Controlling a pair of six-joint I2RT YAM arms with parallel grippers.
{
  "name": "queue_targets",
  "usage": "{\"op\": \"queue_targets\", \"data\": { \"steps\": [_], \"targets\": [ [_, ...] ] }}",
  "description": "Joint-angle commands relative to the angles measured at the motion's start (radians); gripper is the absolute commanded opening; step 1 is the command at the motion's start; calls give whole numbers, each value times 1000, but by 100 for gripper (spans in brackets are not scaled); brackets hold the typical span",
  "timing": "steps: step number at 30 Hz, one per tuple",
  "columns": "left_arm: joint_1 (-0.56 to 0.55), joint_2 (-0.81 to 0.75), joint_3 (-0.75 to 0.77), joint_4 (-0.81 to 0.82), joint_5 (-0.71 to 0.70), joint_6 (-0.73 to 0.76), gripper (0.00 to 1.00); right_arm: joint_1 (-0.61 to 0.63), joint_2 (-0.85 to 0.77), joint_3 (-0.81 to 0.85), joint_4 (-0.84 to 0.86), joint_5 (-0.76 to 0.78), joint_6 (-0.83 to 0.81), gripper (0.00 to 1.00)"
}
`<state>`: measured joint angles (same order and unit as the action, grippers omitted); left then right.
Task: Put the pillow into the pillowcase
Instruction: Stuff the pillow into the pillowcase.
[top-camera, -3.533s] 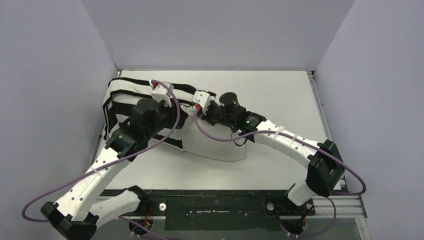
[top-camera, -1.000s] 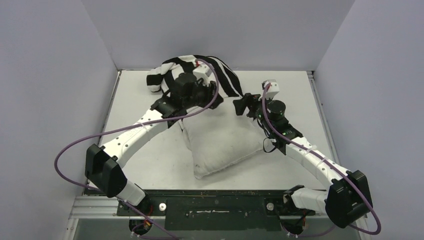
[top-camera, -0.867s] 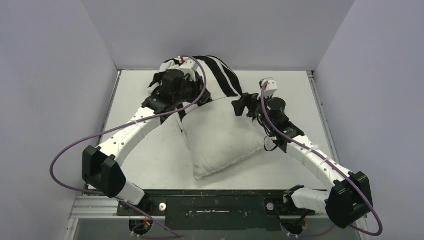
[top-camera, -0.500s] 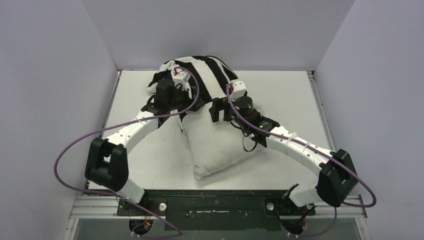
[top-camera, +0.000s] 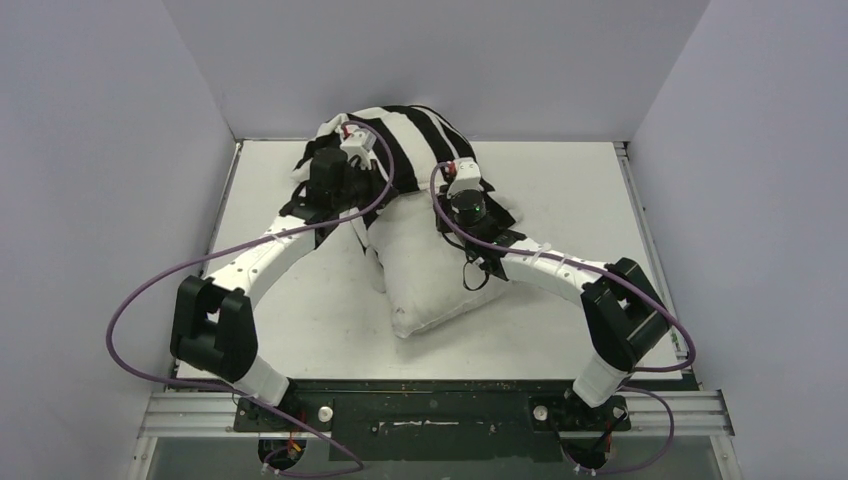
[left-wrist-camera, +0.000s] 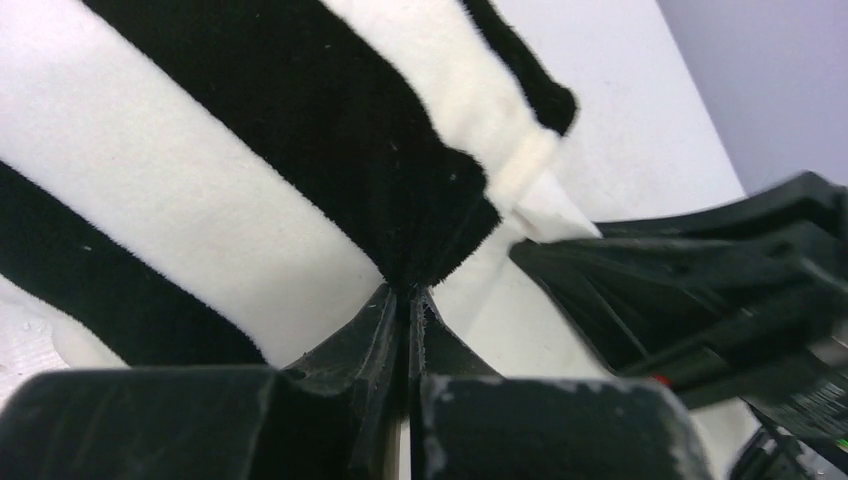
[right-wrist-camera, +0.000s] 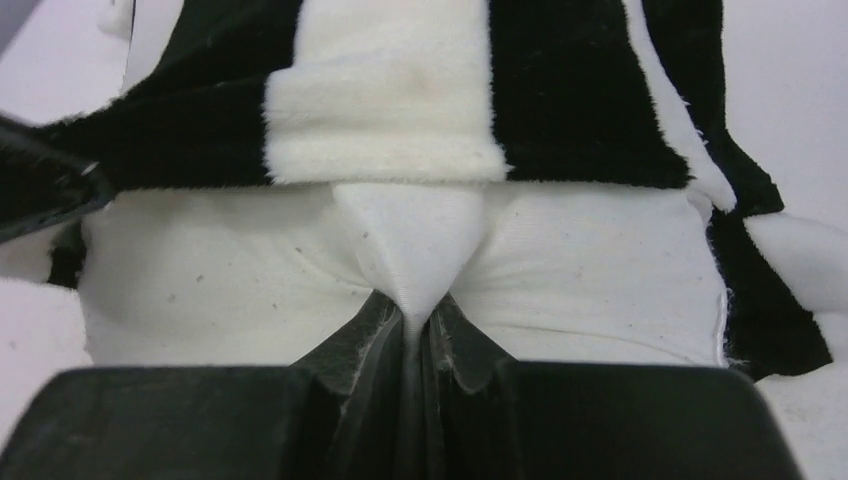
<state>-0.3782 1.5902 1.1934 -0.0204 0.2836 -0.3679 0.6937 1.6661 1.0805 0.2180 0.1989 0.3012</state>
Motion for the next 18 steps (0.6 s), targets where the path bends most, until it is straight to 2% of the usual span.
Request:
{"op": "queue_targets", "data": {
  "steps": [1, 5, 7, 9, 10, 12, 16, 18],
  "targets": [
    [-83, -129, 107, -116, 43, -91, 0, -33, 7, -50, 204, 65, 176, 0],
    [-202, -129, 206, -249, 26, -78, 0, -39, -6, -75, 257, 173, 296, 0],
    [-246, -139, 170, -248, 13, -100, 0, -44, -7, -91, 291, 218, 355, 0],
    [-285, -160, 64, -222, -68, -104, 0, -61, 8, -109, 322, 221, 425, 0],
    [-292, -158, -9, -206, -128, -106, 0, -68, 18, -118, 348, 220, 460, 0],
    [-274, -116, -119, -169, -124, -123, 0, -79, 46, -125, 380, 208, 511, 0],
    [-248, -69, -160, -70, -26, -154, 0, -76, 88, -114, 411, 153, 509, 0],
    [-215, -73, -164, -10, 15, -181, 0, -79, 88, -132, 452, 79, 491, 0]
  ]
}}
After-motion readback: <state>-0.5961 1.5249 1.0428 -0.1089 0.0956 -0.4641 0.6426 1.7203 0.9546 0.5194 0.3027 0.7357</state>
